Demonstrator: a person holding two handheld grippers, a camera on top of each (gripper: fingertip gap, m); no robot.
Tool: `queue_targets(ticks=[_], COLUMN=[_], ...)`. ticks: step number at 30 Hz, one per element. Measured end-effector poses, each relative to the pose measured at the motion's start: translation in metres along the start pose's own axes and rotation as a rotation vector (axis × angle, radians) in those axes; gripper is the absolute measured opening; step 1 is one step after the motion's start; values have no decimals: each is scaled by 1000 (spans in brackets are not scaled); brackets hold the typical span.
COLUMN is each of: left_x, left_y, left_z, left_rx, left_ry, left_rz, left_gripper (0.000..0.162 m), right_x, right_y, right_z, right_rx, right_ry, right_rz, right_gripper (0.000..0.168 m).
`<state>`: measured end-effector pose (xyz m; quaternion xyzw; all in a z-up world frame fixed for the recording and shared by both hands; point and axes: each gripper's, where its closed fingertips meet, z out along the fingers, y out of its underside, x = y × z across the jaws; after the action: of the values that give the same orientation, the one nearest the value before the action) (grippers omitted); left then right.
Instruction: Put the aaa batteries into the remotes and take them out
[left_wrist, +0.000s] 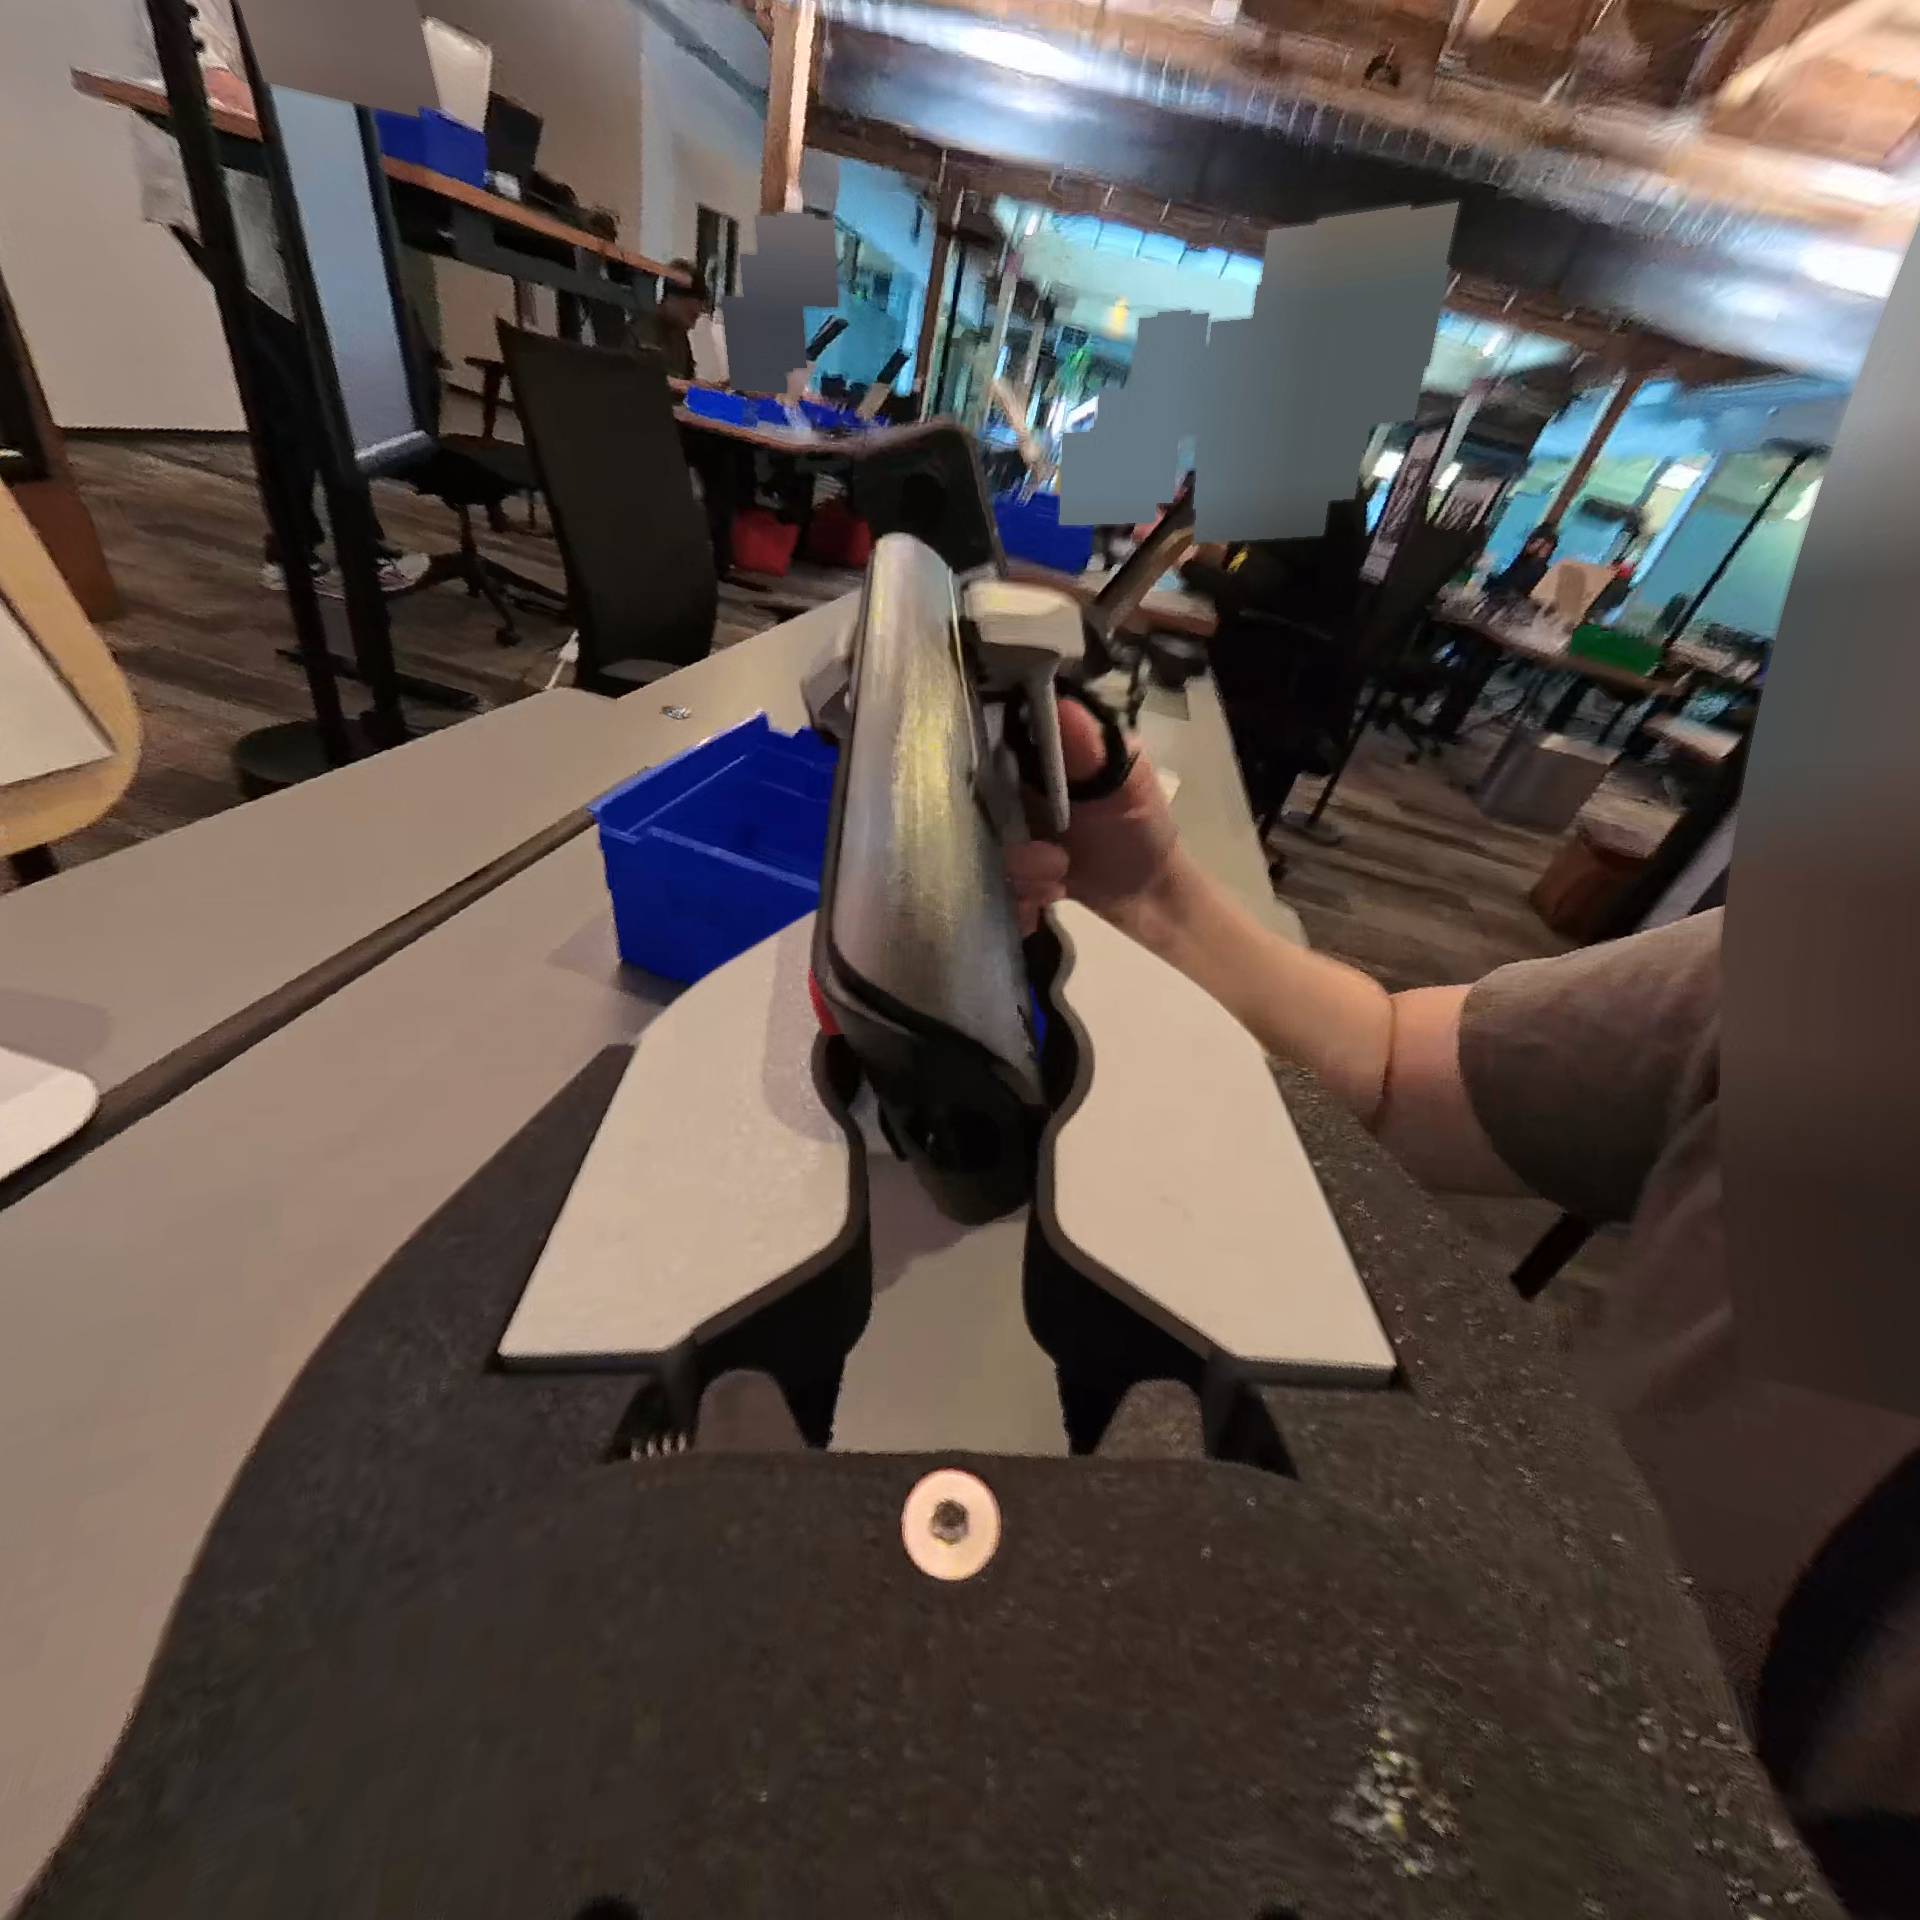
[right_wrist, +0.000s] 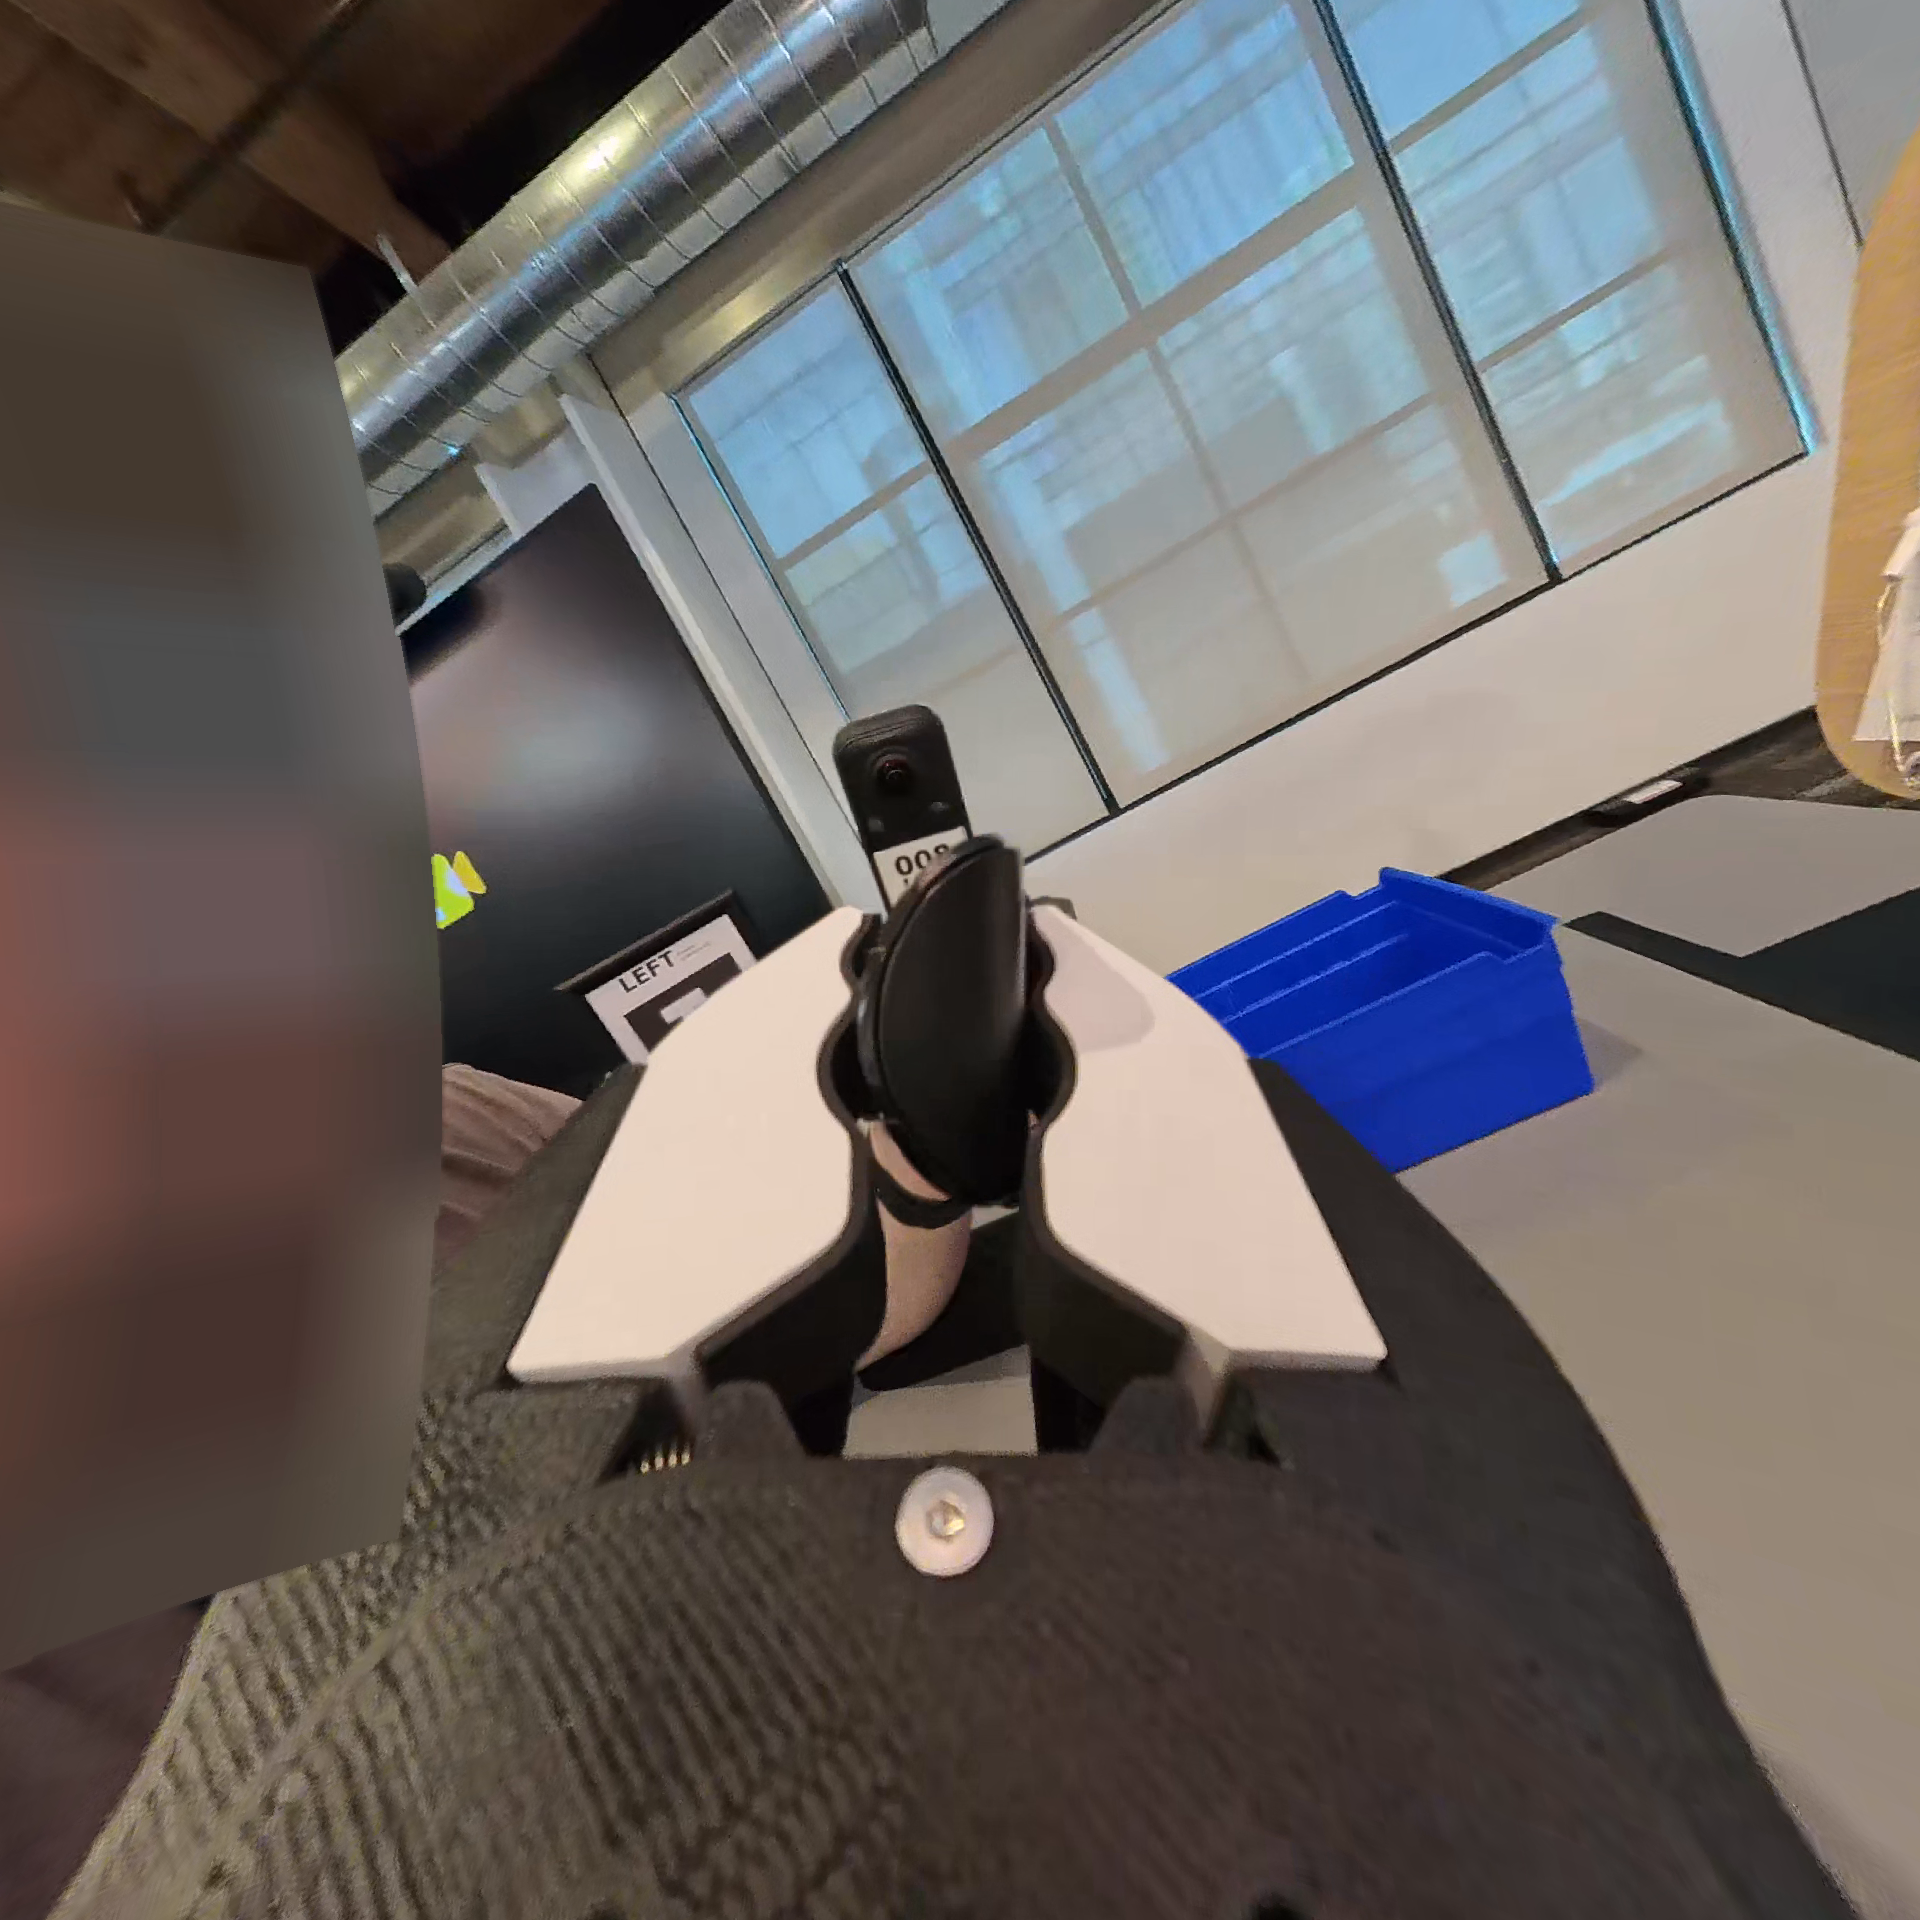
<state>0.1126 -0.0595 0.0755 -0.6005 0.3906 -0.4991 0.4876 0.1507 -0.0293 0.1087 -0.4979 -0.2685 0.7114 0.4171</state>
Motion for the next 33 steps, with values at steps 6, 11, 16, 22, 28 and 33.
queue_targets(ticks=[6, 11, 16, 22, 28, 33], left_x=[-9, -17, -30, -36, -29, -29], left_y=[12, 9, 9, 7, 8, 13], left_z=[2, 4, 2, 2, 8, 11], left_rx=[-98, -1, 36, 54, 49, 31], left_ry=[-102, -73, -142, -310, -380, -405], left_rz=[110, -55, -65, 95, 206, 232], left_gripper=[25, 23, 23, 24, 24, 24], right_x=[6, 26, 50, 46, 44, 43], right_y=[-2, -5, -21, -2, -6, -6], right_z=[-2, -5, -23, -3, -5, -5], right_rx=[23, 57, 45, -120, -73, -75], right_ry=[11, 174, 598, 811, 842, 861], right_rz=[27, -12, -351, -643, -697, -721], right_gripper=[25, 34, 86, 116, 120, 125])
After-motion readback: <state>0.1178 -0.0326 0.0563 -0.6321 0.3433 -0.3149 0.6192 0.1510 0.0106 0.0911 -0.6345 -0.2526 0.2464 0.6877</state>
